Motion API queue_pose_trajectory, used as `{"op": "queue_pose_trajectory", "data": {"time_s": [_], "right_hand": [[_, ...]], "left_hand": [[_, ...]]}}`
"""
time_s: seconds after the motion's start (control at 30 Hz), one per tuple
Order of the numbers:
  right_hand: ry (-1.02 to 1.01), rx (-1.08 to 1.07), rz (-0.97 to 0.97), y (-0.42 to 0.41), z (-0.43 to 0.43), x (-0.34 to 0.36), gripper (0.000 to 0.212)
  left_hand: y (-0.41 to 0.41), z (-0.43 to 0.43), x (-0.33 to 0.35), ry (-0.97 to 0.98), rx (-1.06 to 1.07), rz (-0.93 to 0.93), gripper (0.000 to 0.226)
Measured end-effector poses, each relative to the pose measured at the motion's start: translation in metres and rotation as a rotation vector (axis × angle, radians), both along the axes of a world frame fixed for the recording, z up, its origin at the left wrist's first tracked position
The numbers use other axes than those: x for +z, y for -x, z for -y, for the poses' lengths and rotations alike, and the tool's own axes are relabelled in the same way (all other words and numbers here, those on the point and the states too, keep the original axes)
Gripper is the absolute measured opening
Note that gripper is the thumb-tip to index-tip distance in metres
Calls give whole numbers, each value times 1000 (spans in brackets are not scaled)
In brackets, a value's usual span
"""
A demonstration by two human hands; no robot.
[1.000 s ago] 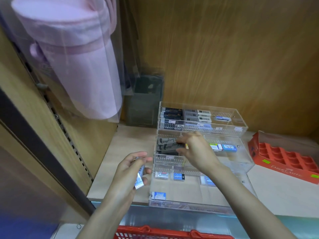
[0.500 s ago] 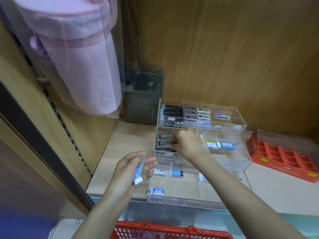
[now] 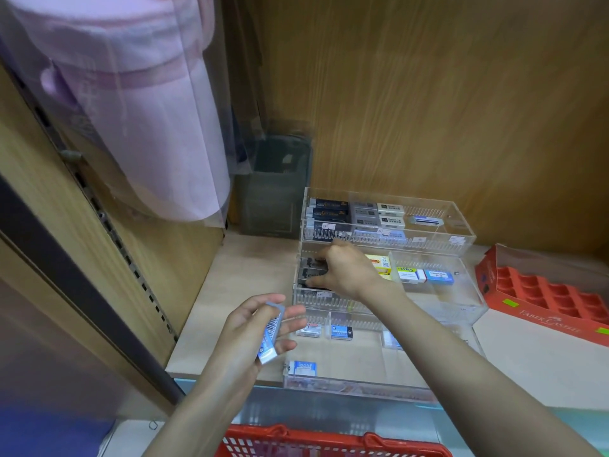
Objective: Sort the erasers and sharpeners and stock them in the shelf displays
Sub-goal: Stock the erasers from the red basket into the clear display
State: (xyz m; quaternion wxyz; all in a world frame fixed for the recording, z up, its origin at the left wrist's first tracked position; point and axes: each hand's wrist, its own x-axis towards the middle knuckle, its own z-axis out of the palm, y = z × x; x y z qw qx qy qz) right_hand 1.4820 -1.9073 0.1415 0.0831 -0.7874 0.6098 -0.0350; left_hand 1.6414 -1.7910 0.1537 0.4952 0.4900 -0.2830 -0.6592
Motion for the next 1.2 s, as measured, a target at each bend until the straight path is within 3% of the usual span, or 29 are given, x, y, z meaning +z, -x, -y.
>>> {"op": "queue_pose_trajectory", "data": {"time_s": [0.17, 0.27, 0.4, 0.47, 0.57, 0.67, 0.73, 0.87, 1.03, 1.1, 1.2], "right_hand": [[85, -16, 46, -3, -3, -2, 37], [137, 37, -46, 2, 0, -1, 41], [61, 63, -32, 10, 4, -2, 46], [19, 56, 83, 18, 0, 0, 47], [28, -20, 448, 35, -23, 8, 38], [122, -149, 625, 49, -60, 14, 21], [64, -165, 757, 51, -90, 17, 16], [-116, -114, 868, 41, -156, 14, 21], [-314, -227, 1105, 20, -196, -9, 13], [-387, -286, 1229, 12, -197, -11, 20], [-444, -302, 1297, 2, -197, -10, 12]], "left_hand": [[3, -1, -2, -2, -6, -4, 19], [6, -1, -4, -2, -14, 9, 19], [9, -4, -4, -4, -22, 19, 18], [9, -6, -3, -1, -29, 16, 18], [6, -10, -2, 7, -31, 4, 18], [7, -16, 0, -3, -31, -29, 12], [11, -22, 0, -23, -80, -16, 7], [18, -36, -4, 3, -107, -2, 9], [21, -46, -10, 41, -104, -152, 8], [24, -50, -14, 44, -126, -127, 3], [31, -51, -24, 55, -170, -60, 17]]}}
